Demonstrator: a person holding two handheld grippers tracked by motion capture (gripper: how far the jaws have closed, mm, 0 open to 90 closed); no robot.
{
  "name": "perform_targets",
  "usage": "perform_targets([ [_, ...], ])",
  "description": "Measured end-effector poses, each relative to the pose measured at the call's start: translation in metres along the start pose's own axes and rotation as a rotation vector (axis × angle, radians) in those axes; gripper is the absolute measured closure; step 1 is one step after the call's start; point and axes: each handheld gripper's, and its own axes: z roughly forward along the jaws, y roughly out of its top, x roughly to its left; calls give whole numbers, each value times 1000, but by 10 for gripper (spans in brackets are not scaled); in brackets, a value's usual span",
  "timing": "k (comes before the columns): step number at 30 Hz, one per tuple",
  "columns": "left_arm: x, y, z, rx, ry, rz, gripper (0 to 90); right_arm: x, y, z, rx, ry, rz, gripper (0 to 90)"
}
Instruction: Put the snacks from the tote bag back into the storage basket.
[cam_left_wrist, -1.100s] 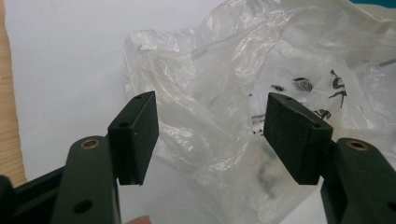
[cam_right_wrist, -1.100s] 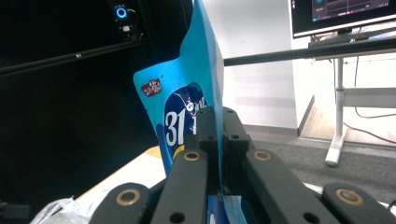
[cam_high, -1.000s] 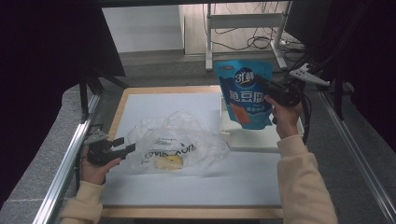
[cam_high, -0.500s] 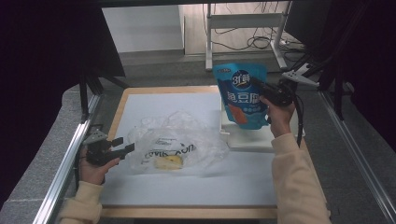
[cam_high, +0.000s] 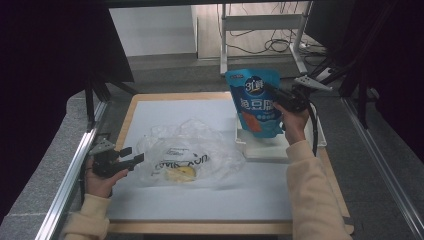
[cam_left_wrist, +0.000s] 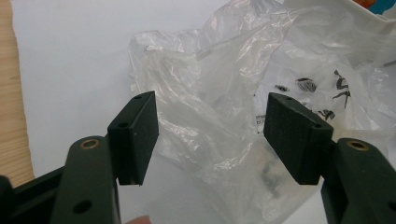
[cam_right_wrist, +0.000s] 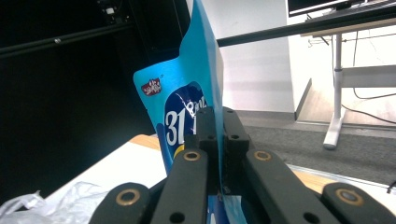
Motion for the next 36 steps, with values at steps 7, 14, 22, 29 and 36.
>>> perform_targets([
  [7,1,0,-1,-4,3,-3,358,-18,-3,-2,0,-26,19,885],
  [14,-1,1,-2,-5,0,0,358,-27,-3,-10,33,-48,-14,879],
  [22,0,1,-3,-8,3,0,357,-41,-3,-16,55,-74,-34,866],
  [29,0,0,-1,-2,6,-1,357,-46,-3,-20,63,-70,-37,853],
  [36,-1,1,-2,-6,4,-3,357,-49,-4,-30,80,-67,-32,837],
])
